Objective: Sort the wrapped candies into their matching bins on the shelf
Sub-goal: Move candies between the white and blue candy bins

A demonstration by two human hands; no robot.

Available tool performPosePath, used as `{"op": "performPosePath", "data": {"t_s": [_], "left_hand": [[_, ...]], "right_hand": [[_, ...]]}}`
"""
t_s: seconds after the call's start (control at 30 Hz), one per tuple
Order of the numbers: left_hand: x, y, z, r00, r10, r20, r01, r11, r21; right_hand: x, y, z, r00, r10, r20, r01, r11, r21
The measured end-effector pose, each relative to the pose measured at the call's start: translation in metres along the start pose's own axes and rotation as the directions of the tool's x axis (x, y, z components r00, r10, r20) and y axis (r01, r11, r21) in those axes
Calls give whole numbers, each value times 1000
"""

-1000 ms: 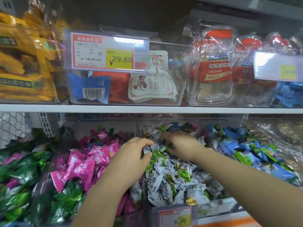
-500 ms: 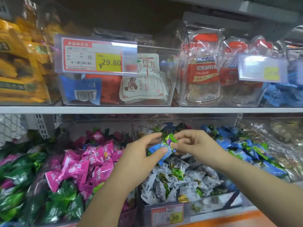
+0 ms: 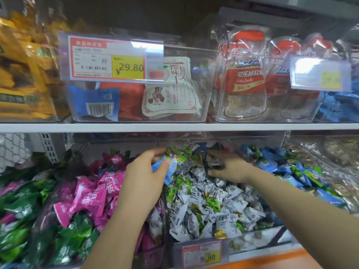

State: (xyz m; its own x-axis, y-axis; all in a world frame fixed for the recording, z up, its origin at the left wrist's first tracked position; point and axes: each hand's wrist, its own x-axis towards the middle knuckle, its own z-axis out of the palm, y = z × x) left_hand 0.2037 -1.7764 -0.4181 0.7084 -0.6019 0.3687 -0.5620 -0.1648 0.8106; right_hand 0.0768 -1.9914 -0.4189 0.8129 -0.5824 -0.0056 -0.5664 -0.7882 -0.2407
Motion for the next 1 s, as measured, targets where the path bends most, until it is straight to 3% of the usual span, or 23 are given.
{"op": "performPosePath", "data": {"t_s": [0.23,0.57,0.67,0.83,0.9,1.0], "left_hand": [[-1,2,0,1000,13,3,-13,1000,-2],[-5,1,-2,1000,11,-17,-11,1000,-16],[-4,0,-2,1000,21,-23,-21,1000,5],[-3,3,1,1000,22,-15,-22,1000,12],[-4,3,2,1000,24,-8,-23,999,24],[-3,3,2,1000,20,1,-20,999,30]], "right_hand": [[-27,-7,-1,976,-129,175,139,989,-46],[-62,-20,3,922,-311,229,325,946,-23],[-60,-22,-9,955,-260,143,243,962,126],[-15,-19,-19,981,-51,-187,86,979,186],[10,-12,-14,977,57,-205,-20,984,178],[34,-4,-3,959,217,-181,-153,937,314]]}}
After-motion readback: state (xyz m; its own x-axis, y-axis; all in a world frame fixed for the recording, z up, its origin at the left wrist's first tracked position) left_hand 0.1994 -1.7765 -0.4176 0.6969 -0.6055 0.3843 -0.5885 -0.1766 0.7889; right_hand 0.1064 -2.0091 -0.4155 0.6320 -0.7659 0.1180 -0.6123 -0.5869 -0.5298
